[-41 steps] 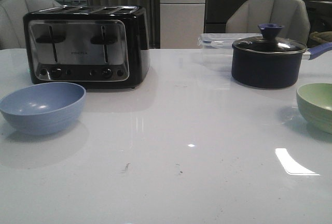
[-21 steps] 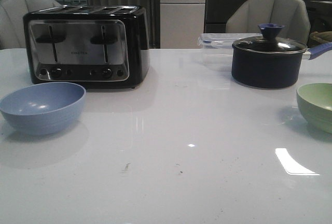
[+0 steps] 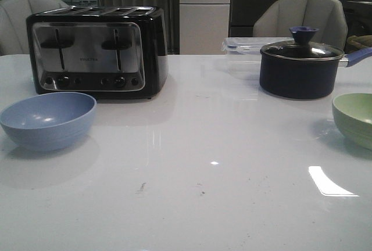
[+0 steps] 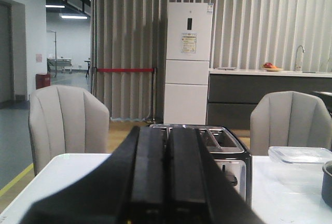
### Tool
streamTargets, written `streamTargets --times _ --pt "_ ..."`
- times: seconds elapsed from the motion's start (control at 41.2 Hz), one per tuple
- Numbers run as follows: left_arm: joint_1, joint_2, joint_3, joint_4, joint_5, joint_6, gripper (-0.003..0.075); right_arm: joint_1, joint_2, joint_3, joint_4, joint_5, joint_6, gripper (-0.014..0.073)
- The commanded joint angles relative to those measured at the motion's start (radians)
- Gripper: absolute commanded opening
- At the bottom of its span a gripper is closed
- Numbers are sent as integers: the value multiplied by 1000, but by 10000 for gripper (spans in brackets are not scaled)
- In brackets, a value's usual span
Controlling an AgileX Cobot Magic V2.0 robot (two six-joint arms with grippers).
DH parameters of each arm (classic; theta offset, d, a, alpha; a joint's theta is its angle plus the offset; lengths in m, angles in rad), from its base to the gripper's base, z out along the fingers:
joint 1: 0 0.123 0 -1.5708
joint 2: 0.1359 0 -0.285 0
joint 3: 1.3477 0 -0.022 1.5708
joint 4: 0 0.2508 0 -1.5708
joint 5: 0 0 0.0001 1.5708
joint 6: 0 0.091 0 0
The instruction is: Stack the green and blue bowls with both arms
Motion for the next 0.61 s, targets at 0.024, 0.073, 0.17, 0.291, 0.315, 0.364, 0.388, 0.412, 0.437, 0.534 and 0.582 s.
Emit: streamTargets --times 0.024,0.073,0.17,0.291,0.315,0.364,0.388,0.412,0.437,0.534,0.582 --pt "3 130 -176 1 86 -3 93 -4 123 -153 4 58 -6 58" --pt "3 169 -218 1 135 -3 93 -4 163 -197 4 105 -6 58" --pt "3 257 -288 1 244 -3 93 -4 239 -244 3 175 -6 58" --pt "3 334 -299 1 296 -3 93 -4 320 -251 3 217 -6 58" --pt "3 350 -297 1 311 -3 93 -4 332 -251 3 227 -6 58" --pt "3 374 -295 1 324 -3 93 -4 359 -251 -3 247 -6 58" --pt "3 390 -292 1 333 -3 93 -4 374 -251 -4 257 -6 58" --pt "3 402 -290 1 348 -3 93 -4 386 -251 -5 261 -6 58" --pt "3 418 -290 1 362 -3 93 -4 397 -251 -5 267 -6 58" --pt "3 469 -290 1 411 -3 93 -4 449 -251 -5 280 -6 58" --pt "3 495 -290 1 410 -3 93 -4 472 -251 -5 294 -6 58"
